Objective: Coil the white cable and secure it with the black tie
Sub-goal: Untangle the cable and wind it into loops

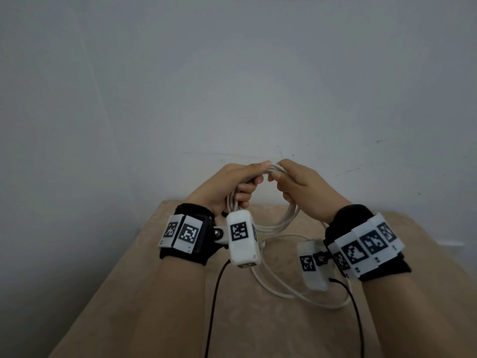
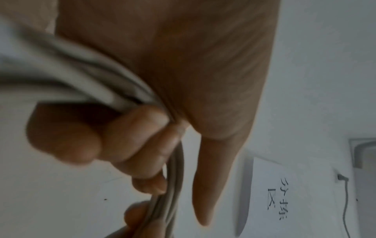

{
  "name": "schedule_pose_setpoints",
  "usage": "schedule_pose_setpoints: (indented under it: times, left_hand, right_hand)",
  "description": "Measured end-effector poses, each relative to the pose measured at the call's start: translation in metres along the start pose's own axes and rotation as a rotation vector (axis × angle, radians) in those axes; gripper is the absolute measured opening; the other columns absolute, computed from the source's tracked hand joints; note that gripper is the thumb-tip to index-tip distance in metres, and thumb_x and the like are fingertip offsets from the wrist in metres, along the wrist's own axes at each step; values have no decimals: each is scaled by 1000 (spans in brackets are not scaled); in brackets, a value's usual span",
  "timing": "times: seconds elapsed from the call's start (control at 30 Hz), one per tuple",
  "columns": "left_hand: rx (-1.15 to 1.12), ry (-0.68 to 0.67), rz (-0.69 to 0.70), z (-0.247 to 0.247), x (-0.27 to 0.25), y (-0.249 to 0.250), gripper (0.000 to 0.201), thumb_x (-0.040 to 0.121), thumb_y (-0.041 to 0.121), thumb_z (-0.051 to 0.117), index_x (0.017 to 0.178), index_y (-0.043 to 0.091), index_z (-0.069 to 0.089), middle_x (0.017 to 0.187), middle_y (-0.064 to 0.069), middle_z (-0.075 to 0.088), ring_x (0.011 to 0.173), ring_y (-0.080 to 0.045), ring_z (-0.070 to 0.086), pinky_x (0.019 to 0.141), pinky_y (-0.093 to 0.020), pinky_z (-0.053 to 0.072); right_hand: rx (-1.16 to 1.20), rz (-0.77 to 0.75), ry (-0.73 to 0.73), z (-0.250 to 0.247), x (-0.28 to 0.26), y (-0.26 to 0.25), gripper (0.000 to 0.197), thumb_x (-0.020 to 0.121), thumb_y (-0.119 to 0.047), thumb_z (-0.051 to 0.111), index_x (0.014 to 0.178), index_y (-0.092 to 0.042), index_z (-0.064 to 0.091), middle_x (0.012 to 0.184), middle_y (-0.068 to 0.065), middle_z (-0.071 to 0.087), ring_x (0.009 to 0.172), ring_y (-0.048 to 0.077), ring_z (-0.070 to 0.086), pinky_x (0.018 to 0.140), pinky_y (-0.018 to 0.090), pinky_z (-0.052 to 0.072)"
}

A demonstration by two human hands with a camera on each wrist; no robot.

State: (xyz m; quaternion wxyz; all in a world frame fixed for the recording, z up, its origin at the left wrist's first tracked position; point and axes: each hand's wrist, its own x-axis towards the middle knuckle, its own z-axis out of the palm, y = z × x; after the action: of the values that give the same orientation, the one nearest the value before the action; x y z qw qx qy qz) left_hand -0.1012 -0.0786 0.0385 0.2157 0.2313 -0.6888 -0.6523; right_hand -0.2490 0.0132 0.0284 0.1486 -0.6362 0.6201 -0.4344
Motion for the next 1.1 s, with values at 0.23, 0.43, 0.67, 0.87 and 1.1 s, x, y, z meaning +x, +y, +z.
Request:
schedule_pose_setpoints:
  times: [0.23, 0.43, 0.67, 0.87, 1.1]
  left_hand:
    - [155, 64, -5, 6, -1, 3, 52, 89, 55, 53, 48, 25, 44, 47, 9, 24, 40, -7, 15, 39, -21, 11]
    - [97, 172, 66, 3, 2, 3, 51, 90, 53, 53, 53, 24, 33, 47, 10, 23, 39, -7, 15, 37, -19, 12]
    - [-318, 344, 145, -15, 2, 2, 49, 92, 50, 53, 58, 23, 31, 46, 10, 19, 35, -4, 13, 32, -17, 11]
    - [-558, 408, 133, -18, 2, 4, 51, 92, 51, 52, 57, 22, 30, 43, 10, 18, 32, -4, 14, 31, -17, 10]
    - [-672, 419, 139, -21, 3, 6, 52, 93, 53, 49, 57, 21, 29, 40, 10, 18, 30, -4, 14, 29, -17, 12]
  right_hand:
    - [-77, -34, -60, 0, -2, -7, 19, 100, -25, 42, 91, -16, 55, 68, -3, 51, 59, 10, 47, 56, 19, 41]
    - [-38, -53, 55, -6, 0, 0, 20, 94, -37, 52, 94, -20, 63, 80, -7, 67, 69, 2, 61, 65, 16, 47]
    - [74, -4, 289, -24, -1, 10, 23, 93, -31, 56, 80, -17, 70, 64, -9, 65, 53, 6, 58, 57, 14, 44]
    - [356, 40, 466, -27, -2, 6, 31, 91, -30, 61, 64, -15, 66, 41, -14, 38, 38, 2, 30, 39, 12, 25]
    - [475, 103, 446, -34, -3, 11, 31, 94, -27, 57, 66, -13, 62, 41, -11, 35, 37, 6, 23, 38, 16, 19]
